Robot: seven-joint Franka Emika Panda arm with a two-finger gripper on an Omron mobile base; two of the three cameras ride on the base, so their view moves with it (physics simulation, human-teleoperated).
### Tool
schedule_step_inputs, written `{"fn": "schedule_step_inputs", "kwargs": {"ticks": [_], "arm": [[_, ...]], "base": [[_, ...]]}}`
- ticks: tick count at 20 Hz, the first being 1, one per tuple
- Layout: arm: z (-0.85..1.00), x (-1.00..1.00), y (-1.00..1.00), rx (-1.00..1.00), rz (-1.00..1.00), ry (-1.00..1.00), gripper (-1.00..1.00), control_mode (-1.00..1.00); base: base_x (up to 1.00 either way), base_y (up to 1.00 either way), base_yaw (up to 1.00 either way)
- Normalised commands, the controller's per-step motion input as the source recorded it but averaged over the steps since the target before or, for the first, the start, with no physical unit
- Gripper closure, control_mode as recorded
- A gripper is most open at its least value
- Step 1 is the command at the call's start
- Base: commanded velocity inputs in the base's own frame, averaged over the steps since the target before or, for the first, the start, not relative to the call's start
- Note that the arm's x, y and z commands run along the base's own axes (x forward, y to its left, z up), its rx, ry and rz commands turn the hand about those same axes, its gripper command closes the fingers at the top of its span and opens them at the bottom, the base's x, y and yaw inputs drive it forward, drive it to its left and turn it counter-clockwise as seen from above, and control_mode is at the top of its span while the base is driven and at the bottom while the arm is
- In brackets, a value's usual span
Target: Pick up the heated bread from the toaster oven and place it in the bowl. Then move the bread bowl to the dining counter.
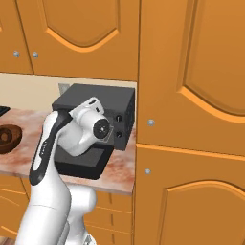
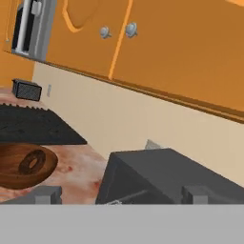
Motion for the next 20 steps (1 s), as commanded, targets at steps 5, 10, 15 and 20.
{"fn": "schedule_step_inputs", "kwargs": {"ticks": [5, 10, 15, 20], "arm": [[0.05, -0.10, 0.13, -0.08, 0.12, -0.09, -1.00, -1.00], [0.00, 0.00, 0.00, 0.00, 0.00, 0.00, -1.00, -1.00], [0.00, 0.00, 0.00, 0.00, 0.00, 0.00, -1.00, -1.00], [0.00, 0.21, 0.41, -0.02, -0.17, 0.00, -1.00, -1.00]], "base": [[0.00, 0.00, 0.00], [0.00, 0.00, 0.00], [0.00, 0.00, 0.00], [0.00, 0.00, 0.00]]}}
